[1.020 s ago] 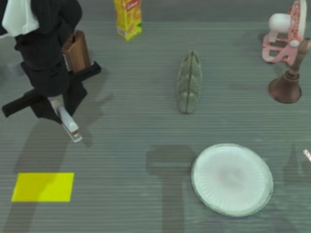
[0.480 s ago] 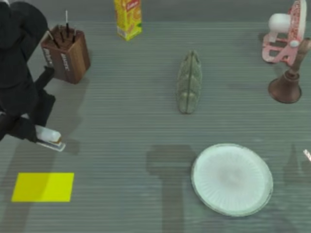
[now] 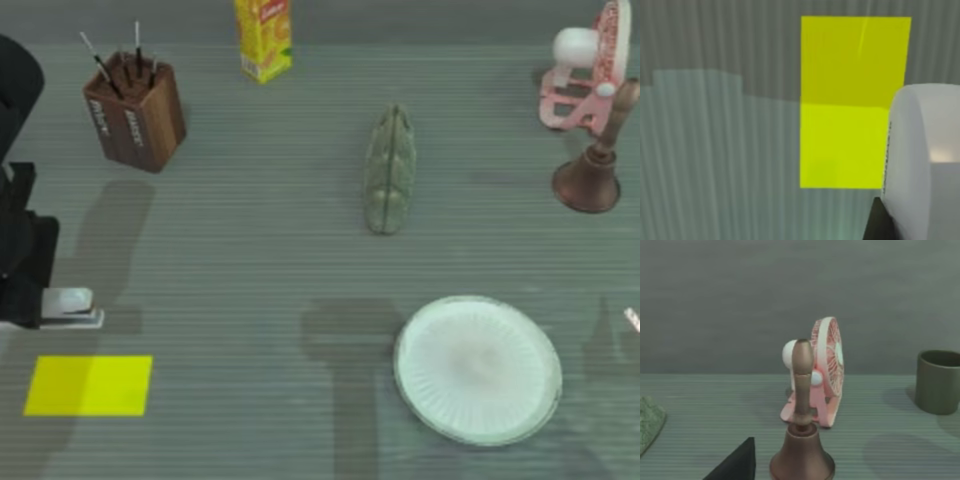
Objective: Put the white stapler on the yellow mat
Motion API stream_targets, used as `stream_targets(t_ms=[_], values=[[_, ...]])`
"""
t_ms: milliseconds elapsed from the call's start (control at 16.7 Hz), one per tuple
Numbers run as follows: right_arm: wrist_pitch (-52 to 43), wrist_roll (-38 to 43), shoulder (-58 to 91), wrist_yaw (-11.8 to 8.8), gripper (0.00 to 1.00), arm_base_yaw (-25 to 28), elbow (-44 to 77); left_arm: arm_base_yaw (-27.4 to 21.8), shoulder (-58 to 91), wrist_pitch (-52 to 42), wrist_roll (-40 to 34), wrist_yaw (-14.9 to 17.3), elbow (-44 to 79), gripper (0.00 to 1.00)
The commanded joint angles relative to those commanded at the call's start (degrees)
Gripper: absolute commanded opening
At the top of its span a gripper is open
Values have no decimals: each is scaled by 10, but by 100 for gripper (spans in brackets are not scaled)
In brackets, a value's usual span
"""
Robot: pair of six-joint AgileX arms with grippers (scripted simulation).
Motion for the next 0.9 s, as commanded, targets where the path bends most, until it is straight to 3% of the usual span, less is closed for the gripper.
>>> stream_targets(t_ms=[420,900], values=[[0,0,0,0,100,0,0,-2,10,22,1,0,-14,0],[0,0,0,0,100,0,0,-5,79,222,-4,0,-141,0]])
